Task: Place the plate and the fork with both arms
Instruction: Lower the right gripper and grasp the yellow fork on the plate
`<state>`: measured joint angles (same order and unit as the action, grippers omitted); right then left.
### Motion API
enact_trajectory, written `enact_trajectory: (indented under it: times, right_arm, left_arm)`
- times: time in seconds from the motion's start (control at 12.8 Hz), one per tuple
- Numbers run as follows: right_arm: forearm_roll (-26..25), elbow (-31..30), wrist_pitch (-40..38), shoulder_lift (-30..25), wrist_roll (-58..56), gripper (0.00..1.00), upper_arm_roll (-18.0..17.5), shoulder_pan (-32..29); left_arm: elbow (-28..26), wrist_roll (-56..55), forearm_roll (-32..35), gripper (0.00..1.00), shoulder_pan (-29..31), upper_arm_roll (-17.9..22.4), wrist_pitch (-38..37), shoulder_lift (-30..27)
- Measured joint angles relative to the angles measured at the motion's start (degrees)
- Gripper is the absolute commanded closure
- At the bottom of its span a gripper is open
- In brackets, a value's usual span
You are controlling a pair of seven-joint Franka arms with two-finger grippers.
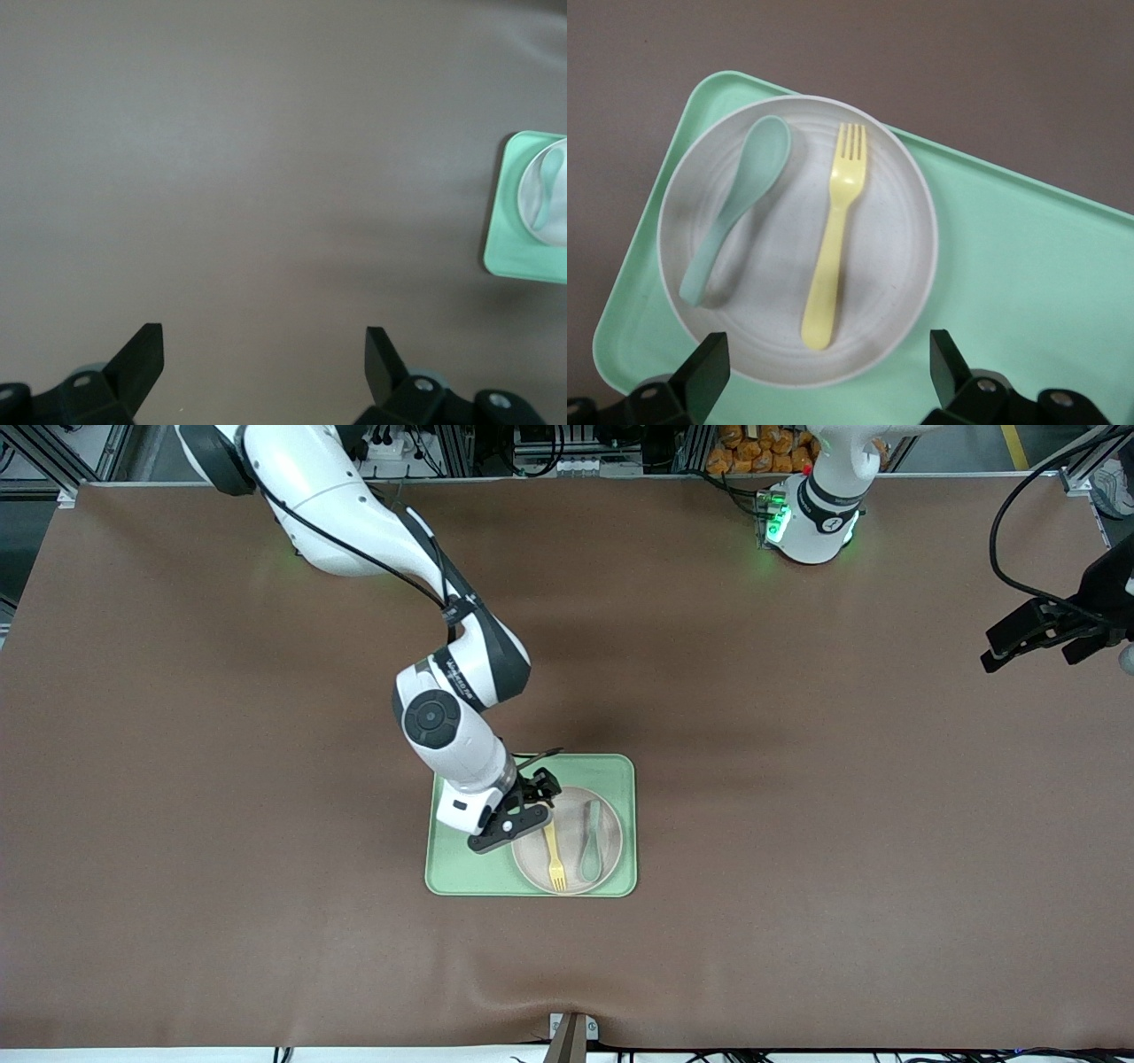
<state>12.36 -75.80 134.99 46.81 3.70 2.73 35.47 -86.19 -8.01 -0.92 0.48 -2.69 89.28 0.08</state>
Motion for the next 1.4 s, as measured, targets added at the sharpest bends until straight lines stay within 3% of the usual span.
enact_trajectory:
  times: [0.31, 1.4]
  right_arm:
    - [-4.7, 2.6, 4.5, 5.1, -0.6, 0.0, 0.1, 1.3]
    - [-5.4, 3.1, 7.9, 8.2, -0.8, 0.0, 0.3, 2.6]
  left_arm:
    - [0.1, 1.1, 0.0, 0.0, -1.6, 1.7, -0.7, -0.1]
    - [0.2, 1.1, 0.0, 0.0, -2.8, 1.2, -0.7, 1.3]
